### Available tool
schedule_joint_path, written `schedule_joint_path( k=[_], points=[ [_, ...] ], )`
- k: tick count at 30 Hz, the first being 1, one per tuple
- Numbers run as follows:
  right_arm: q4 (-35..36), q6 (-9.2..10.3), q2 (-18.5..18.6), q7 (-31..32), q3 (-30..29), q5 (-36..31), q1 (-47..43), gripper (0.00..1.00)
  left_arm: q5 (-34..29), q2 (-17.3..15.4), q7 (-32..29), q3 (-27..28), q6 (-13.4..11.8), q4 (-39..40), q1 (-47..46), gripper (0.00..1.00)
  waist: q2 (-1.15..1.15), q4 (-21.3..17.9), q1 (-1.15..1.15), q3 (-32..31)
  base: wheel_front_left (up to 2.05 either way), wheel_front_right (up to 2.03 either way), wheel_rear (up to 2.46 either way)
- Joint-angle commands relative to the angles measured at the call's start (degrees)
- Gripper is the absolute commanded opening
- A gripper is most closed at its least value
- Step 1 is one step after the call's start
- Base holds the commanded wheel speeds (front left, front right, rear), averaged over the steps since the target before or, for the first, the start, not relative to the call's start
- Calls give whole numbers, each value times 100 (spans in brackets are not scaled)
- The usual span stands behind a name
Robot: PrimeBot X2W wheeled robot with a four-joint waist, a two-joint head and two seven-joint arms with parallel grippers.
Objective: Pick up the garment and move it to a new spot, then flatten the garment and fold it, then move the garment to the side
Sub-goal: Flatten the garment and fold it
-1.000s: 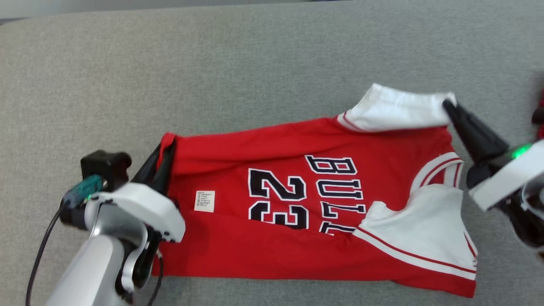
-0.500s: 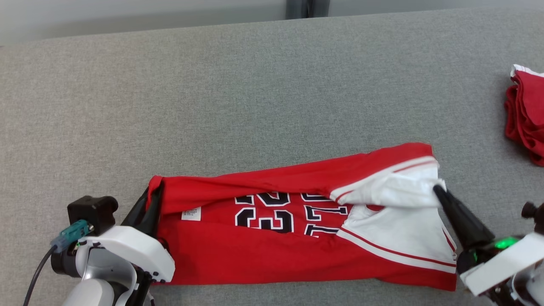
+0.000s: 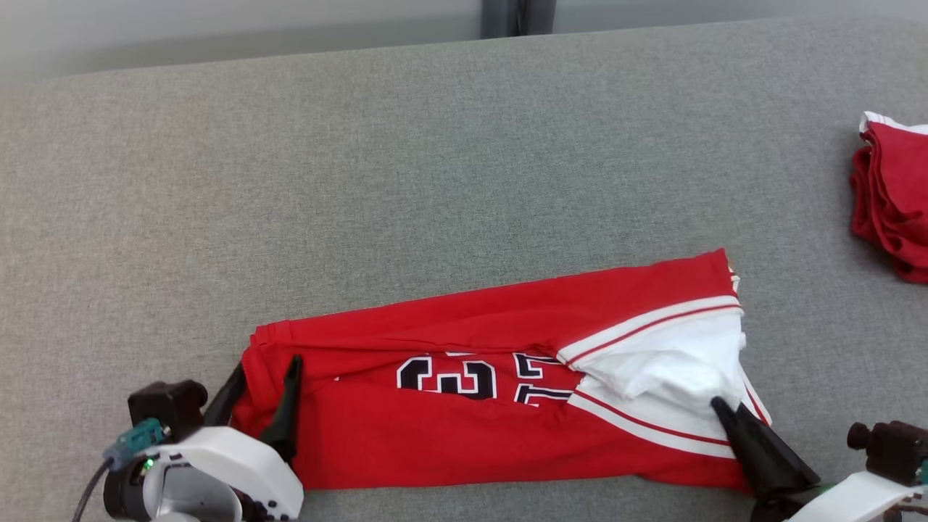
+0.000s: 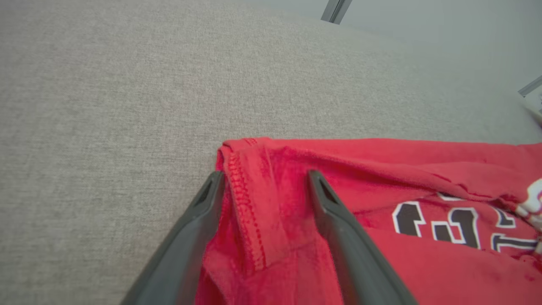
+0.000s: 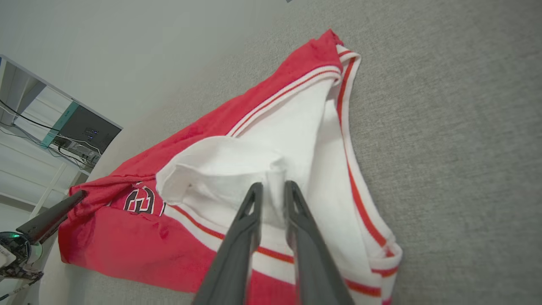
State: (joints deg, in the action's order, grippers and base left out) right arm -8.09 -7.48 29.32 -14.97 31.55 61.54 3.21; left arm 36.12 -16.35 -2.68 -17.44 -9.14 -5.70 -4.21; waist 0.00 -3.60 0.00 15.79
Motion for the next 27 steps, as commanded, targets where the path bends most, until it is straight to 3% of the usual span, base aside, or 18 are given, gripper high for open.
schedule_joint_path(
  k=[1, 7, 18, 27],
  points=[
    [-37, -3, -14, -28, -31, -79, -43, 100, -27, 3, 49, -2, -6, -23, 86, 100, 0, -10, 0, -17, 0, 0, 0],
    [-101, -3, -250, -27, -432, -755, -143, 100, -203, 28, 318, -62, -158, 23, 303, 100, 0, -42, 0, -114, 0, 0, 0],
    [799, -3, -1217, -27, -2435, -2921, -301, 100, -713, 276, 1433, 44, -510, 473, 141, 100, 0, 29, 0, -378, 0, 0, 0],
    [981, -3, -1557, 4, -2877, -4038, -216, 100, -1176, 247, 1747, 255, -647, 555, -235, 100, 0, 178, 0, -521, 0, 0, 0]
  ],
)
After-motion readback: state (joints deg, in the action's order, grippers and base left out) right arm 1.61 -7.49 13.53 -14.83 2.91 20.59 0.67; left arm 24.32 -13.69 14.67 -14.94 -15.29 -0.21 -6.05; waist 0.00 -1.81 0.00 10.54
